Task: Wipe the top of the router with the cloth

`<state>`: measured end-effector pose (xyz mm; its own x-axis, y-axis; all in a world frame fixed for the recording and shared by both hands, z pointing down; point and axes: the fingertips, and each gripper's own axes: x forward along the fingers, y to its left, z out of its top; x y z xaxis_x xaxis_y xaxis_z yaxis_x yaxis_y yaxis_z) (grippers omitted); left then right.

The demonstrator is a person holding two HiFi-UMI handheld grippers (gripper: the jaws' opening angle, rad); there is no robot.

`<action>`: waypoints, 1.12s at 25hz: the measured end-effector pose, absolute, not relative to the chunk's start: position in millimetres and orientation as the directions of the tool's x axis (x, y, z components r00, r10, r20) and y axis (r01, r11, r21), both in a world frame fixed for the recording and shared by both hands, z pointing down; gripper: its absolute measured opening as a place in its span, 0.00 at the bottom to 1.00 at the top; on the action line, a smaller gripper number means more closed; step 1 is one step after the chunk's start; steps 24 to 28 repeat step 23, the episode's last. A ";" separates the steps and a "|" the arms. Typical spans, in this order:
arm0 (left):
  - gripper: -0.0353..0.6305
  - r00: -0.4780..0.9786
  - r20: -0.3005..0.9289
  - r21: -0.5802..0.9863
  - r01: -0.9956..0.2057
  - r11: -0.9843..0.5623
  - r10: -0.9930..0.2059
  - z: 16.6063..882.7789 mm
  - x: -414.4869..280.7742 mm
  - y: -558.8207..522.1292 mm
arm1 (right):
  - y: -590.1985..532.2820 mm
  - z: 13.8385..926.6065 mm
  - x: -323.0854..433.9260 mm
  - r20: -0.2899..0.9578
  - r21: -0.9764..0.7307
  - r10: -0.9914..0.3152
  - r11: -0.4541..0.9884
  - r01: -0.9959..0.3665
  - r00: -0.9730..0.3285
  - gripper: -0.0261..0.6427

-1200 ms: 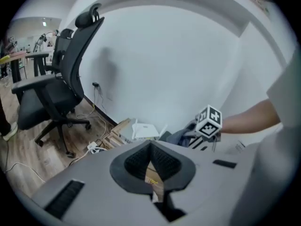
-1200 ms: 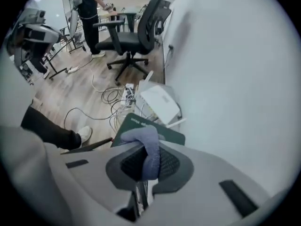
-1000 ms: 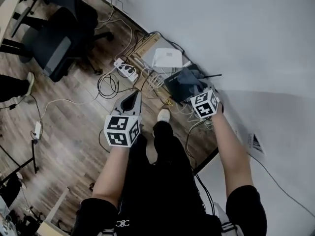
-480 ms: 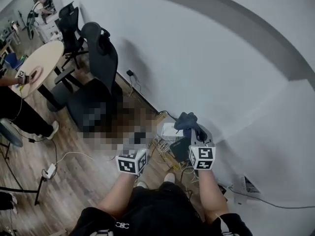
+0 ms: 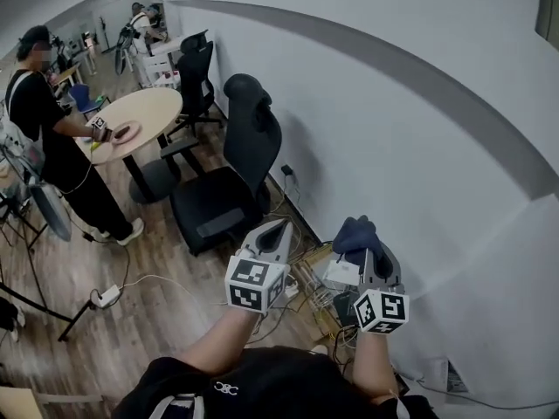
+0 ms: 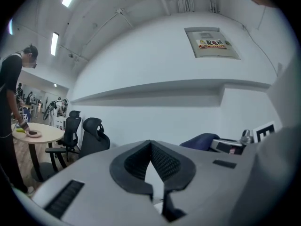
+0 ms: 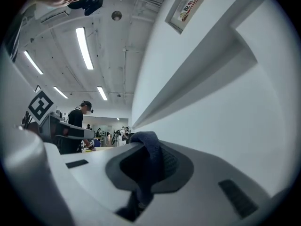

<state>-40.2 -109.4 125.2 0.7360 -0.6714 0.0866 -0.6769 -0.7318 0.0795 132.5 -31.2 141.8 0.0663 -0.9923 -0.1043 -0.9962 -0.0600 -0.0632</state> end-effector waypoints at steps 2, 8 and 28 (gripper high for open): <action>0.04 0.722 0.101 0.068 -0.691 -0.719 -0.684 133.6 -57.4 -113.0 | -37.0 146.0 117.6 -0.110 -0.073 -0.992 -0.053 -0.996 0.061 0.06; 0.04 0.711 0.109 0.070 -0.702 -0.709 -0.694 142.3 -89.0 -115.3 | -48.8 154.7 85.1 -0.093 -0.076 -0.995 -0.027 -0.997 0.034 0.06; 0.04 0.681 0.095 0.016 -0.730 -0.683 -0.726 148.9 -132.9 -119.4 | -61.4 150.4 34.5 -0.103 -0.041 -0.995 -0.003 -0.999 0.007 0.06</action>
